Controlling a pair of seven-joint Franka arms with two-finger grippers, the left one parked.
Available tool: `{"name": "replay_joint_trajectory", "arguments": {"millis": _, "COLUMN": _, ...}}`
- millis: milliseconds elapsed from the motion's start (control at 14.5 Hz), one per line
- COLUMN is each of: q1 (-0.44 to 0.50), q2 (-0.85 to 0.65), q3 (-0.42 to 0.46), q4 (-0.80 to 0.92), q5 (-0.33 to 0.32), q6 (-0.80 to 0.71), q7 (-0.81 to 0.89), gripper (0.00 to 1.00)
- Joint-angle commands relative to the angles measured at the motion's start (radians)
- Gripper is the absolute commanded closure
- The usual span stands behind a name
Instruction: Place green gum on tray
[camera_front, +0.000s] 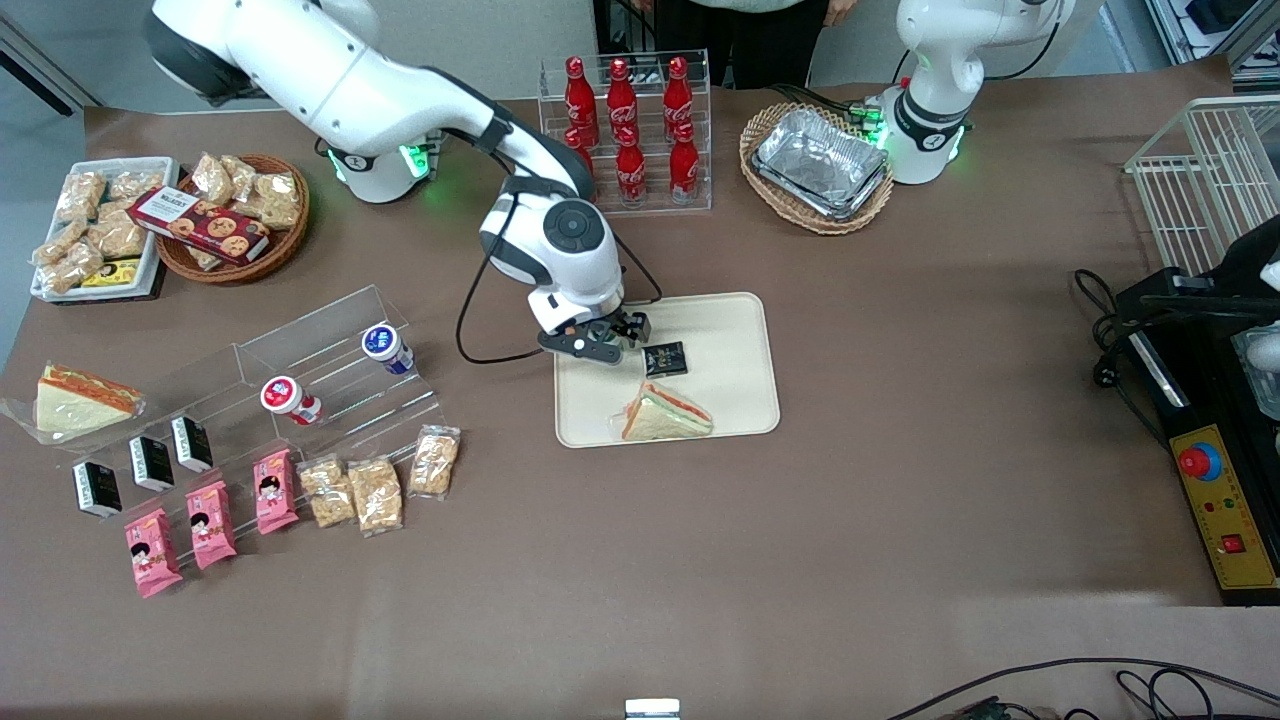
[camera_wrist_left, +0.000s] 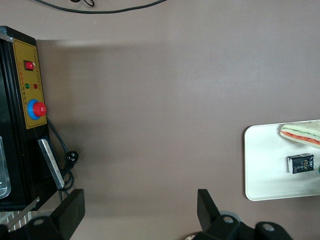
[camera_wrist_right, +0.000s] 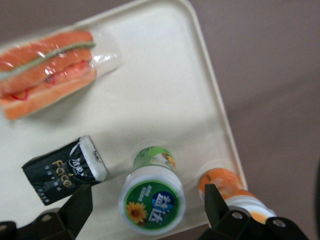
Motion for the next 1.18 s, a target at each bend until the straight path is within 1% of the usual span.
{"name": "replay_joint_trajectory", "arguments": {"millis": 0, "q1": -0.01, "q2": -0.171, "q3": 0.016, "q4": 0.022, "q5": 0.034, "q6": -0.182, "q7": -0.057, "gripper": 0.0}}
{"name": "replay_joint_trajectory", "arguments": {"millis": 138, "q1": -0.039, "q2": -0.263, "q3": 0.009, "q4": 0.058, "q5": 0.161, "q6": -0.286, "q7": -0.219, "gripper": 0.0}}
{"name": "replay_joint_trajectory", "arguments": {"millis": 277, "q1": -0.108, "q2": -0.282, "q3": 0.009, "q4": 0.18, "q5": 0.279, "q6": -0.475, "q7": -0.377, "gripper": 0.0}}
{"name": "replay_joint_trajectory", "arguments": {"millis": 346, "q1": -0.148, "q2": -0.282, "q3": 0.008, "q4": 0.24, "q5": 0.313, "q6": -0.568, "q7": -0.433, "gripper": 0.0}}
{"name": "replay_joint_trajectory", "arguments": {"millis": 415, "q1": -0.188, "q2": -0.282, "q3": 0.009, "q4": 0.288, "q5": 0.32, "q6": -0.621, "q7": -0.492, "gripper": 0.0}}
{"name": "replay_joint_trajectory", "arguments": {"millis": 553, "q1": -0.274, "q2": -0.291, "q3": 0.009, "q4": 0.337, "q5": 0.321, "q6": -0.679, "q7": -0.623, "gripper": 0.0}}
{"name": "replay_joint_trajectory", "arguments": {"millis": 691, "q1": -0.352, "q2": -0.31, "q3": 0.009, "q4": 0.342, "q5": 0.323, "q6": -0.71, "q7": -0.759, "gripper": 0.0}}
{"name": "replay_joint_trajectory", "arguments": {"millis": 830, "q1": -0.403, "q2": -0.33, "q3": 0.008, "q4": 0.341, "q5": 0.321, "q6": -0.747, "q7": -0.835, "gripper": 0.0}}
{"name": "replay_joint_trajectory", "arguments": {"millis": 899, "q1": -0.444, "q2": -0.336, "q3": 0.008, "q4": 0.342, "q5": 0.321, "q6": -0.752, "q7": -0.89, "gripper": 0.0}}
{"name": "replay_joint_trajectory", "arguments": {"millis": 968, "q1": -0.482, "q2": -0.334, "q3": 0.006, "q4": 0.342, "q5": 0.326, "q6": -0.753, "q7": -0.969, "gripper": 0.0}}
{"name": "replay_joint_trajectory", "arguments": {"millis": 1037, "q1": -0.501, "q2": -0.354, "q3": -0.007, "q4": 0.342, "q5": 0.338, "q6": -0.758, "q7": -1.069, "gripper": 0.0}}
{"name": "replay_joint_trajectory", "arguments": {"millis": 1106, "q1": -0.506, "q2": -0.371, "q3": -0.05, "q4": 0.341, "q5": 0.341, "q6": -0.756, "q7": -1.153, "gripper": 0.0}}
